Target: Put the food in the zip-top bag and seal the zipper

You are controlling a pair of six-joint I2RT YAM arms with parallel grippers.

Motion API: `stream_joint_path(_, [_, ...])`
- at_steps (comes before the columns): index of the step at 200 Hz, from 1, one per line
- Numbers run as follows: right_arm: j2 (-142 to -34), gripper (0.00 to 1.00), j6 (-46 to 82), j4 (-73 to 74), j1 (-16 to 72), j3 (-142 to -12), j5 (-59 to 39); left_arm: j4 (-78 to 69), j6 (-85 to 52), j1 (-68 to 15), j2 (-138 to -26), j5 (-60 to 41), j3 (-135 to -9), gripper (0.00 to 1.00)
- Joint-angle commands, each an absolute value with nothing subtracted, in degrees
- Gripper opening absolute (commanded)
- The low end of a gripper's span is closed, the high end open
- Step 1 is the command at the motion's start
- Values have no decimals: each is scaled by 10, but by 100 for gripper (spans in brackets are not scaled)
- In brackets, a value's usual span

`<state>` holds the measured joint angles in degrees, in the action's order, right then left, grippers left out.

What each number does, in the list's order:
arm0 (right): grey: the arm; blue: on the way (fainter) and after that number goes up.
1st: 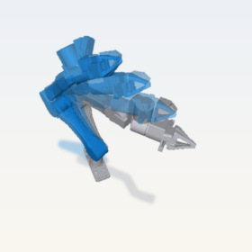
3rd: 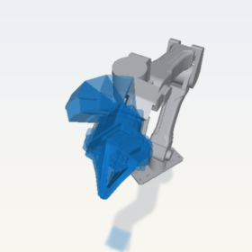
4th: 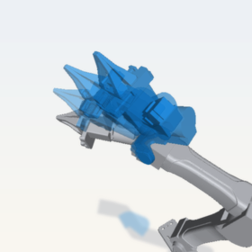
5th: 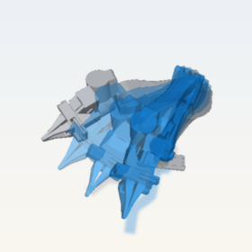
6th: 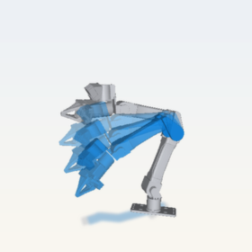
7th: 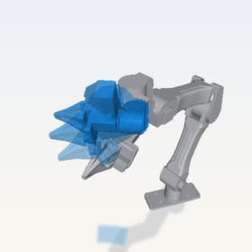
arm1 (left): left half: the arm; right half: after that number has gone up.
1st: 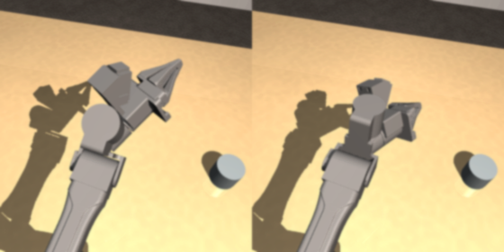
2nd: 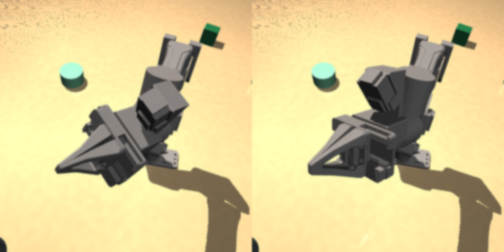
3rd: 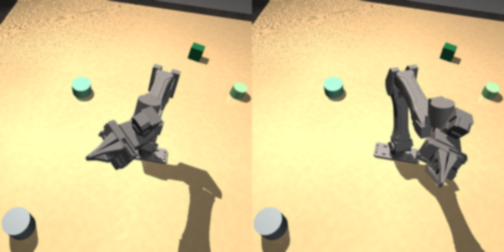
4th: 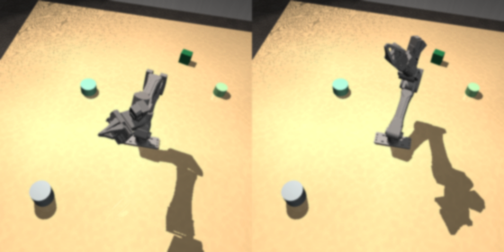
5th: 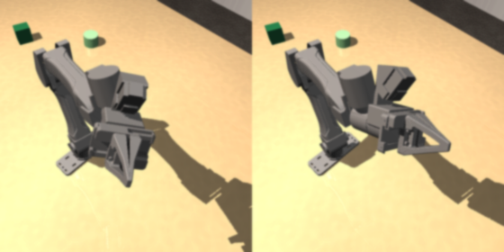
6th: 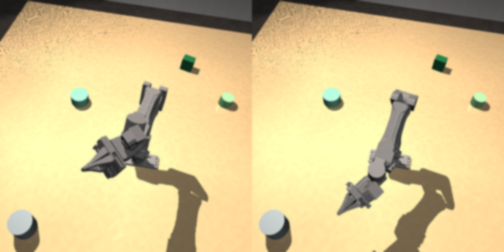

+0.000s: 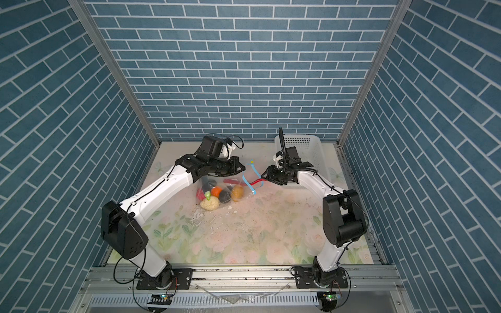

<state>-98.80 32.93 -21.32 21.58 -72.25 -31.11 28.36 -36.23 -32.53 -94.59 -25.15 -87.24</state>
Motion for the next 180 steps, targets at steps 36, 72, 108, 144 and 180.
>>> stream_joint_path(36, [-990,34,349,-186,217,-701,-343,272,-358,-321,-929,-252,-866,3])
stream_joint_path(72, [-989,26,361,-168,217,-694,-355,272,-357,-321,-929,-251,-864,3])
stream_joint_path(108, [-985,16,372,-152,217,-691,-370,271,-356,-320,-928,-251,-860,3])
stream_joint_path(144, [-978,9,374,-147,217,-689,-378,270,-356,-317,-925,-251,-855,3])
stream_joint_path(180, [-966,8,374,-145,217,-688,-385,268,-356,-316,-922,-251,-851,2])
